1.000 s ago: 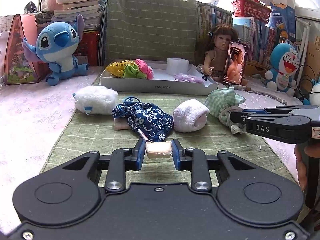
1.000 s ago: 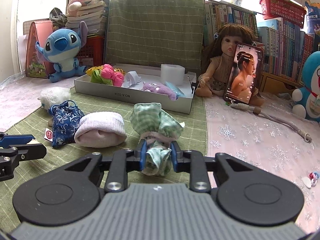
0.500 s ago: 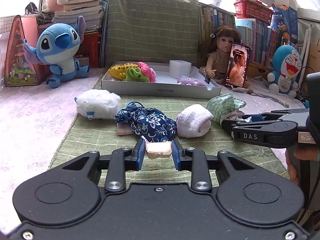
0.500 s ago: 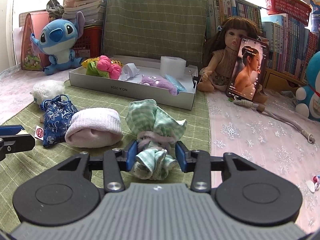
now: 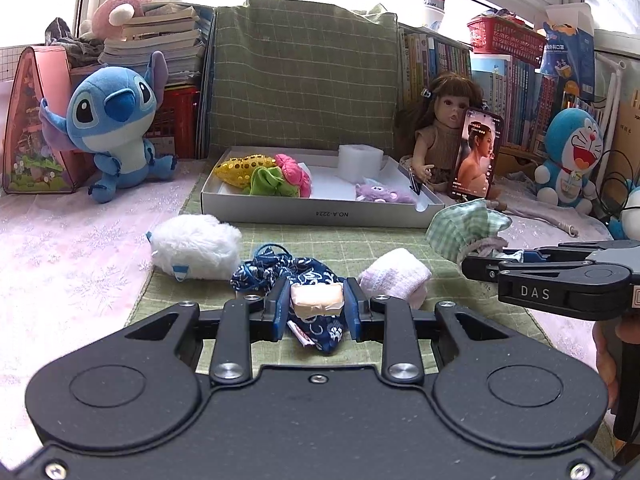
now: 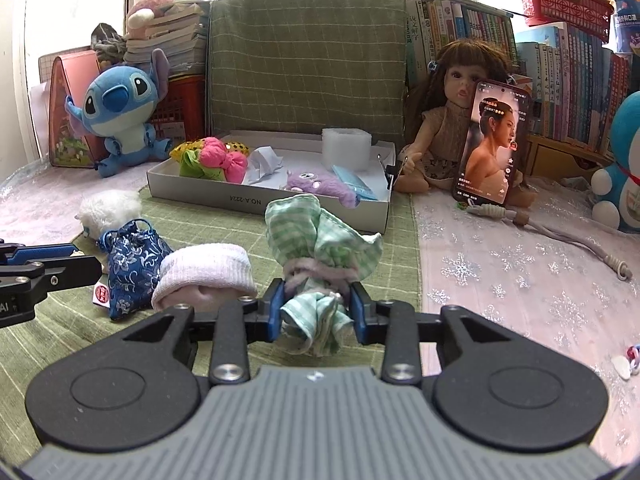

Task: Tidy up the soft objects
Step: 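Carry beige cloth with left tool while right tool carries gingham cloth toward box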

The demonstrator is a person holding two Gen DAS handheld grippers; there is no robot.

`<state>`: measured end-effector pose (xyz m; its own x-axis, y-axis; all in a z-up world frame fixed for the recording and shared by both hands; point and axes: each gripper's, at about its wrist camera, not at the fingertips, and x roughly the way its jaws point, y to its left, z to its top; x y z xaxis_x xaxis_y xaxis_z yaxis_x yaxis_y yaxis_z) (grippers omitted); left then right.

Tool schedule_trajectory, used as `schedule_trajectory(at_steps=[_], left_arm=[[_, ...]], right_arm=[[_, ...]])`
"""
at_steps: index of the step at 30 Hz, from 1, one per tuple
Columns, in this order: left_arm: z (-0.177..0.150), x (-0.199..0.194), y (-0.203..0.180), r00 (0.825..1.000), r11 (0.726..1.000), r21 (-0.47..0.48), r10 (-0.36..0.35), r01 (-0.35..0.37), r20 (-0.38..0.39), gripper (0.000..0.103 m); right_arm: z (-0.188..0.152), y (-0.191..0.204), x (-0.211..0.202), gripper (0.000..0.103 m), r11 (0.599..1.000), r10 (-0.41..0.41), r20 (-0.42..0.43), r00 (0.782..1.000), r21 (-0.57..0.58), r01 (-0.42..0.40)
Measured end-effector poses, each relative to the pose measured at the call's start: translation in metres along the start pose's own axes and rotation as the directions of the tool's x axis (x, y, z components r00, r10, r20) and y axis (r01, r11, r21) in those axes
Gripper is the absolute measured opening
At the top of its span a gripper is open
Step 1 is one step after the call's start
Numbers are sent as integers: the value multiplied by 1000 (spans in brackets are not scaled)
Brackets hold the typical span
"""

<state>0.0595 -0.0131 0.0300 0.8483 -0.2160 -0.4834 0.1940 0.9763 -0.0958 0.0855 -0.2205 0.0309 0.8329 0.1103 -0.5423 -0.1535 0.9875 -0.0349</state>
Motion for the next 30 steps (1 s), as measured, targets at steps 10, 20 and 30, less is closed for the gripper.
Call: schedule_trajectory(at_steps=[10, 20, 30], left_arm=[[33, 14, 2, 998, 999, 29, -16, 15, 54, 27], [86, 43, 19, 996, 999, -2, -45, 45, 80, 27], [127, 91, 55, 989, 987, -89, -131, 136, 68, 27]], right_arm=[[26, -4, -4, 40, 999, 26, 28, 999, 25, -27], [64, -19, 19, 40, 992, 54, 3, 999, 117, -54], [97, -30, 45, 40, 978, 88, -20, 996, 192, -83]])
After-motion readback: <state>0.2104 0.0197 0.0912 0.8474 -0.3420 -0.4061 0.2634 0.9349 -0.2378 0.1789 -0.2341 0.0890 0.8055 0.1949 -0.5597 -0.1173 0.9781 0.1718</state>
